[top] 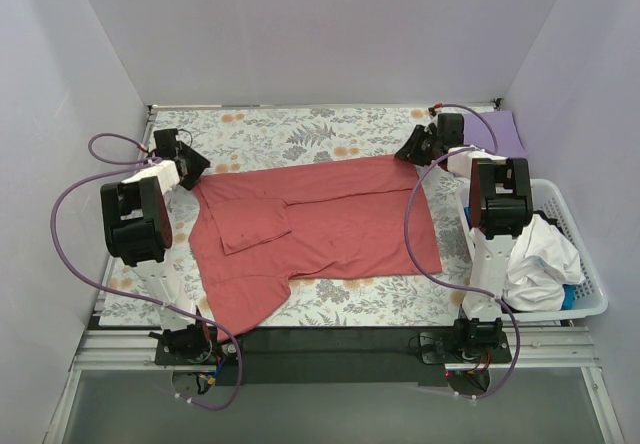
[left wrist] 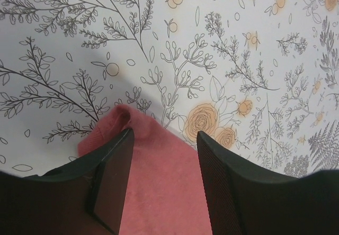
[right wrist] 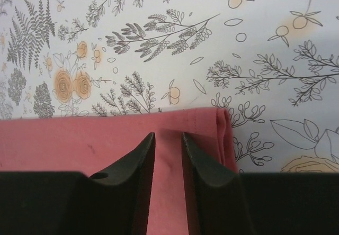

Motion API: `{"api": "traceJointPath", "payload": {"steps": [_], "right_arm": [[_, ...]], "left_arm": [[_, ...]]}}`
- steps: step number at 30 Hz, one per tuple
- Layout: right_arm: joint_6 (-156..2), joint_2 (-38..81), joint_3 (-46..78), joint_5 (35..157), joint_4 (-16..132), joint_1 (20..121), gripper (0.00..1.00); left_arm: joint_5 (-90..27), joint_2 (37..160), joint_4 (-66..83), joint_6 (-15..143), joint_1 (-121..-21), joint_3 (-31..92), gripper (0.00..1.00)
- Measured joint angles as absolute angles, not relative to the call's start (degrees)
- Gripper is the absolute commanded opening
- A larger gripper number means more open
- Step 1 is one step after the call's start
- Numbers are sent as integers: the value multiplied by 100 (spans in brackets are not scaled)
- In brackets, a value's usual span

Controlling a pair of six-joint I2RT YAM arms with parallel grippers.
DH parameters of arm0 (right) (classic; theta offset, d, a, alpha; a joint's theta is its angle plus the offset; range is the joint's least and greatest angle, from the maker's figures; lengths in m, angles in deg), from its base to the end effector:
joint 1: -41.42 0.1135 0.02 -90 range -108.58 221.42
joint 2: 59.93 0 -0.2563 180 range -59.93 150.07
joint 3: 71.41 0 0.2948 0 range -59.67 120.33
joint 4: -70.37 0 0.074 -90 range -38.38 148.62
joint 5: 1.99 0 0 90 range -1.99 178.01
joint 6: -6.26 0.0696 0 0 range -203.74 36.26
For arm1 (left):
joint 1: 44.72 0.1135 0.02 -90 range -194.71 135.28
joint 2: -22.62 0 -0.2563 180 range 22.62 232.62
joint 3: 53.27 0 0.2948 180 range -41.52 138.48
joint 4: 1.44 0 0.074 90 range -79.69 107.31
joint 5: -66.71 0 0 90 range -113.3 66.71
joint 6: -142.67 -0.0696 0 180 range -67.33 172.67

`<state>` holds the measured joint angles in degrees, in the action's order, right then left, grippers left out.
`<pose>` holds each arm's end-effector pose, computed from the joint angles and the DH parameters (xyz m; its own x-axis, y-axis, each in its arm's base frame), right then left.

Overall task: Fold and stack the t-shirts
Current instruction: Fold the tshirt

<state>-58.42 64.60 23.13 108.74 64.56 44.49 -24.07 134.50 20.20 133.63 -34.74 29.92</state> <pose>0.5313 0.0532 0.0959 -0.6720 0.3645 -0.6446 -0.0546 0.8437 0.5340 0.4589 0.0798 0.0993 0.0436 -0.9950 -0.0900 -0.7746 0.0232 -0.6321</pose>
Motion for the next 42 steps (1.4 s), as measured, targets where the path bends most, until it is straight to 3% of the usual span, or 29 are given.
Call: {"api": "traceJointPath", "payload": {"steps": [11, 20, 24, 28, 33, 36, 42], "right_arm": [[-5667, 6611, 2373, 10793, 6489, 4353, 31], [-5656, 7326, 3463, 10811, 6397, 4265, 31], [-5695, 7719, 4110, 10811, 6290, 4261, 32], [-5732, 8003, 4641, 10911, 6172, 4202, 37], [-5883, 7911, 4700, 10990, 6097, 4099, 52], [-6034, 7409, 4263, 10972, 5990, 4077, 56], [-6364, 5271, 2786, 10640, 5811, 4276, 63]], "left_arm": [[-2278, 13889, 1889, 13342, -3474, 3331, 35], [-2742, 14709, 1956, 13361, -3474, 4445, 34], [-2975, 15078, 2024, 13368, -3474, 4987, 40], [-3209, 15421, 2074, 13366, -3476, 5562, 52], [-3319, 15336, 2188, 13289, -3496, 5634, 75], [-3146, 14827, 2363, 13184, -3509, 5219, 82], [-2704, 12477, 2669, 13125, -3507, 3785, 83]]}}
